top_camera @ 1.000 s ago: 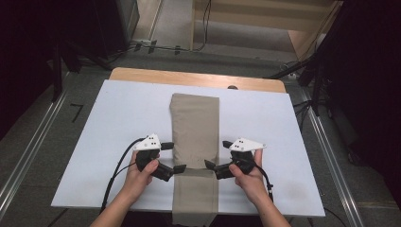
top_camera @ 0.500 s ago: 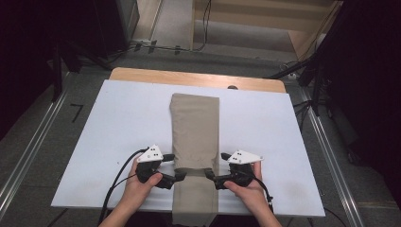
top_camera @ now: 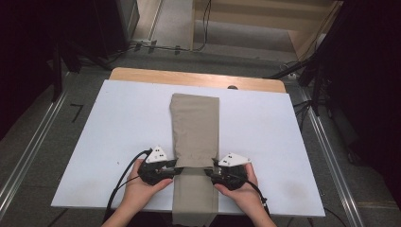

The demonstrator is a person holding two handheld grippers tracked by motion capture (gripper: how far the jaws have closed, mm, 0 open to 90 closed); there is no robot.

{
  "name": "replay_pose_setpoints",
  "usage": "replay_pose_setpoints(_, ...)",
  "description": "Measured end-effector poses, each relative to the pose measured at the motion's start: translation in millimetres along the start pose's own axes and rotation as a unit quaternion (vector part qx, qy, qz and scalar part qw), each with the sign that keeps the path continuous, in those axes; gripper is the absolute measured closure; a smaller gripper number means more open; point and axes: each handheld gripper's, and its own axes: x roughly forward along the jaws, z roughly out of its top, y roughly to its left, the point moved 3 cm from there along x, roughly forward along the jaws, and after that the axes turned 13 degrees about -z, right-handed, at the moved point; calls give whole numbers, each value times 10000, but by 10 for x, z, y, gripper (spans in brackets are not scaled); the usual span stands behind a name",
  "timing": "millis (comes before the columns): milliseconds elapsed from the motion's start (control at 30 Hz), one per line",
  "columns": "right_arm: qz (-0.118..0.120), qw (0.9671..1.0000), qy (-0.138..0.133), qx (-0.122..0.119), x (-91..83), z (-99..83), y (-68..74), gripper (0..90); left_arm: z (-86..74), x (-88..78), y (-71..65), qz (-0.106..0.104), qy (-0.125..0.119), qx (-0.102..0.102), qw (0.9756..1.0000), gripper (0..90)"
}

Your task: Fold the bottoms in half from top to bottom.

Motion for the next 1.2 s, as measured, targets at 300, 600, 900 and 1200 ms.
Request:
replay_pose_setpoints(300, -78, 9998, -179, 89, -33, -3, -2, 771, 10, -20, -13, -85, -127, 56, 9999, 791)
replay_pose_setpoints(600, 40, 9995, -289, 156, -121, -4, -16, 862, 24, -44, -66, -247, -176, 124, 9995, 835)
replay_pose_setpoints(900, 145, 9988, -403, 240, -286, -45, 15, 863, 12, -123, -206, -440, -238, 165, 9986, 839)
replay_pose_setpoints(1200, 277, 9978, -546, 246, -533, -115, 119, 863, -45, -236, -406, -649, -277, 223, 9973, 838)
